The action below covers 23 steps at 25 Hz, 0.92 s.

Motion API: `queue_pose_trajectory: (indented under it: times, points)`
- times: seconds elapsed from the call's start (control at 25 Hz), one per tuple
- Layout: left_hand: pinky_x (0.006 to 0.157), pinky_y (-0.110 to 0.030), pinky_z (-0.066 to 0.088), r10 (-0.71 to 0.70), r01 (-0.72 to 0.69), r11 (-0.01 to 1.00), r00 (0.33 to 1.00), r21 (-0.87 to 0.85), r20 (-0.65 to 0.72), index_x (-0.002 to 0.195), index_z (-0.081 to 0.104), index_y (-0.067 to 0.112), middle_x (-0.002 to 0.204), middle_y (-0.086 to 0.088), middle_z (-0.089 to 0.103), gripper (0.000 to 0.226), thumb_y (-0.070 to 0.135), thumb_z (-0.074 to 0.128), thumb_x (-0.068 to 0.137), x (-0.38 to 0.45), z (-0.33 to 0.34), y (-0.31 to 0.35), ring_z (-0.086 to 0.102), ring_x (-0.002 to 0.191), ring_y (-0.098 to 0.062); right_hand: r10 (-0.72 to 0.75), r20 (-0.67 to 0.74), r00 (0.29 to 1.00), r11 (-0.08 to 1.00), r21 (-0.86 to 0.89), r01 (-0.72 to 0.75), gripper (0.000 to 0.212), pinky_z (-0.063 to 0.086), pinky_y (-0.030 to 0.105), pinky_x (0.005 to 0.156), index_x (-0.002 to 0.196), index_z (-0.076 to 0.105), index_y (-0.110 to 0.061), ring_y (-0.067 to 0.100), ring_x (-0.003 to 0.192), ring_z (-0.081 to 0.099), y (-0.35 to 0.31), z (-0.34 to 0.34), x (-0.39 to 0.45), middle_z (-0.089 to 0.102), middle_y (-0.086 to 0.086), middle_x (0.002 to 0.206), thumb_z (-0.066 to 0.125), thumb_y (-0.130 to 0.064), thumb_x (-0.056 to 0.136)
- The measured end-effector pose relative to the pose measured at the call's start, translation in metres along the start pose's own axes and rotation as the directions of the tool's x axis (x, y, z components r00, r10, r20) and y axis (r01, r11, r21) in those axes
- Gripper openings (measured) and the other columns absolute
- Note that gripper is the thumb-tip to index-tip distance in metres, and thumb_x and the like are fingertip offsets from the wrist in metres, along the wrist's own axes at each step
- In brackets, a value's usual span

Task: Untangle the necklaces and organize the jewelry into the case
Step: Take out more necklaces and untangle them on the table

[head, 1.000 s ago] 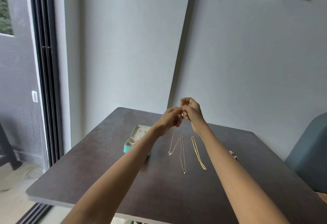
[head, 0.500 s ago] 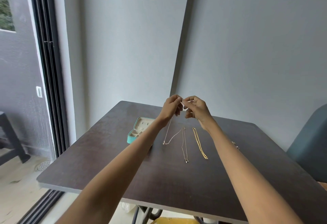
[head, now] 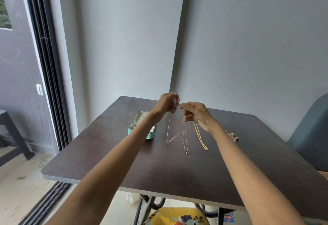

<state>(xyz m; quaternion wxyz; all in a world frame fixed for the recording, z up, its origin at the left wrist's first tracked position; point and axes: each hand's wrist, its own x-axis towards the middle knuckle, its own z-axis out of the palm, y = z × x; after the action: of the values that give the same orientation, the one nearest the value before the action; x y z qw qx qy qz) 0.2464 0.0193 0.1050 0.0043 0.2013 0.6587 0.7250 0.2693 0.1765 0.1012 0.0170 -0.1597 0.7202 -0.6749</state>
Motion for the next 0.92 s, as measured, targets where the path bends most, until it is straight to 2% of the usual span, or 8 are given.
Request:
queue_pose_trajectory:
  times: [0.08, 0.16, 0.32, 0.44, 0.56, 0.68, 0.84, 0.92]
  points:
    - [0.048, -0.025, 0.022, -0.107, 0.110, 0.994, 0.982, -0.013, 0.155, 0.059, 0.040, 0.013, 0.046, 0.002, 0.033, 0.037, 0.021, 0.038, 0.095, -0.005, -0.003, 0.002, 0.026, 0.045, -0.014, 0.003, 0.045, 0.999, 0.999, 0.038, -0.005, 0.017, 0.053, 0.027, 0.052, 0.086, 0.064, -0.001, 0.014, 0.049, 0.056, -0.008, 0.002, -0.002, 0.062, 0.004, 0.061, 0.057, -0.015, 0.091]
    - [0.045, -0.022, 0.020, -0.152, 0.176, 0.982, 0.951, -0.066, 0.271, 0.063, 0.037, 0.013, 0.045, 0.005, 0.028, 0.035, 0.028, 0.039, 0.095, -0.008, -0.005, 0.004, 0.022, 0.042, -0.010, 0.001, 0.093, 0.996, 0.999, 0.053, -0.006, 0.019, 0.052, 0.026, 0.051, 0.082, 0.064, -0.003, 0.015, 0.049, 0.057, -0.016, 0.004, -0.004, 0.063, 0.004, 0.061, 0.054, -0.015, 0.093]
    - [0.040, -0.018, 0.018, -0.123, 0.202, 0.955, 0.936, -0.217, 0.330, 0.069, 0.042, 0.011, 0.045, 0.006, 0.028, 0.032, 0.033, 0.041, 0.093, -0.010, -0.004, 0.005, 0.021, 0.038, -0.006, -0.002, 0.089, 0.996, 0.996, 0.089, -0.006, 0.020, 0.051, 0.024, 0.049, 0.079, 0.063, -0.007, 0.013, 0.047, 0.056, -0.022, 0.007, -0.004, 0.064, 0.003, 0.062, 0.052, -0.016, 0.093]
    - [0.043, -0.019, 0.020, -0.152, 0.201, 0.967, 0.949, -0.157, 0.278, 0.059, 0.047, 0.016, 0.049, 0.005, 0.031, 0.039, 0.029, 0.040, 0.095, -0.005, -0.002, 0.001, 0.022, 0.041, -0.007, 0.009, 0.055, 0.998, 0.995, 0.099, -0.014, 0.017, 0.052, 0.025, 0.050, 0.081, 0.061, -0.009, 0.012, 0.049, 0.056, -0.013, 0.005, 0.000, 0.064, 0.003, 0.065, 0.053, -0.017, 0.093]
    - [0.043, -0.019, 0.020, -0.202, 0.196, 0.978, 0.972, 0.065, 0.121, 0.063, 0.047, 0.017, 0.048, 0.005, 0.033, 0.036, 0.025, 0.043, 0.097, 0.007, -0.003, -0.012, 0.023, 0.041, -0.008, 0.064, 0.010, 0.998, 0.997, 0.041, -0.065, 0.008, 0.055, 0.026, 0.056, 0.087, 0.061, -0.009, 0.013, 0.054, 0.060, 0.007, -0.001, 0.006, 0.064, 0.006, 0.071, 0.056, -0.014, 0.092]
    - [0.041, -0.016, 0.020, -0.241, 0.230, 0.930, 0.971, 0.285, 0.002, 0.072, 0.049, 0.015, 0.052, 0.002, 0.036, 0.026, 0.025, 0.047, 0.097, 0.019, -0.008, -0.030, 0.026, 0.039, -0.008, 0.133, -0.050, 0.990, 0.991, -0.013, -0.134, 0.004, 0.057, 0.026, 0.059, 0.093, 0.061, -0.007, 0.014, 0.056, 0.062, 0.029, -0.002, 0.014, 0.062, 0.010, 0.075, 0.059, -0.011, 0.091]
    - [0.038, -0.014, 0.024, -0.272, 0.280, 0.877, 0.959, 0.391, -0.076, 0.070, 0.049, 0.014, 0.056, -0.002, 0.042, 0.027, 0.023, 0.050, 0.096, 0.042, -0.011, -0.050, 0.033, 0.039, -0.010, 0.173, -0.157, 0.972, 0.981, -0.062, -0.184, 0.002, 0.057, 0.025, 0.058, 0.088, 0.060, -0.008, 0.011, 0.051, 0.061, 0.047, -0.001, 0.037, 0.062, 0.010, 0.070, 0.060, -0.007, 0.090]
    - [0.038, -0.016, 0.029, -0.289, 0.302, 0.838, 0.952, 0.455, -0.100, 0.068, 0.048, 0.012, 0.059, -0.005, 0.048, 0.029, 0.023, 0.054, 0.094, 0.059, -0.012, -0.063, 0.038, 0.044, -0.013, 0.205, -0.249, 0.947, 0.959, -0.144, -0.246, 0.012, 0.053, 0.024, 0.051, 0.080, 0.060, -0.011, 0.010, 0.046, 0.057, 0.059, 0.001, 0.053, 0.061, 0.009, 0.067, 0.058, -0.008, 0.091]
